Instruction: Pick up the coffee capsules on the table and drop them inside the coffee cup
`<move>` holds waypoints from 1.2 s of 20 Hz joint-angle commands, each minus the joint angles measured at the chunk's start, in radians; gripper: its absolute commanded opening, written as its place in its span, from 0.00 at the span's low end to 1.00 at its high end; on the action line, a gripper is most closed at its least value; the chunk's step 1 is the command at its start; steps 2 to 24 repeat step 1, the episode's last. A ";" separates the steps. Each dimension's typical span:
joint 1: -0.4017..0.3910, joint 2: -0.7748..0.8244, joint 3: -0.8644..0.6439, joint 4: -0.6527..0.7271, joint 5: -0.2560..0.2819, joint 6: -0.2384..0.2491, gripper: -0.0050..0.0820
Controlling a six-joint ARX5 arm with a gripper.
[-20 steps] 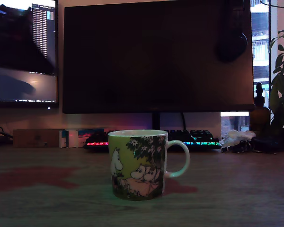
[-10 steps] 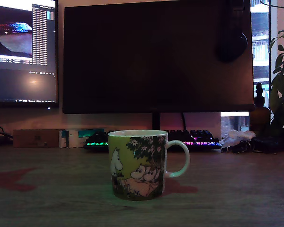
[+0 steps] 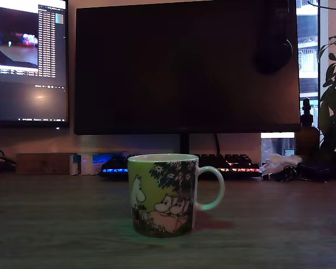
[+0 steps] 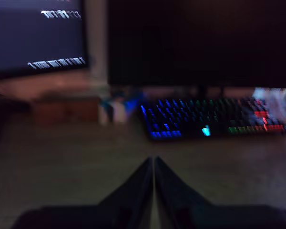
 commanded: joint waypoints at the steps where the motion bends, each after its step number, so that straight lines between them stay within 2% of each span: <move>1: -0.004 -0.059 -0.004 -0.014 -0.023 -0.011 0.03; 24: -0.004 -0.059 -0.004 -0.014 -0.023 -0.011 0.03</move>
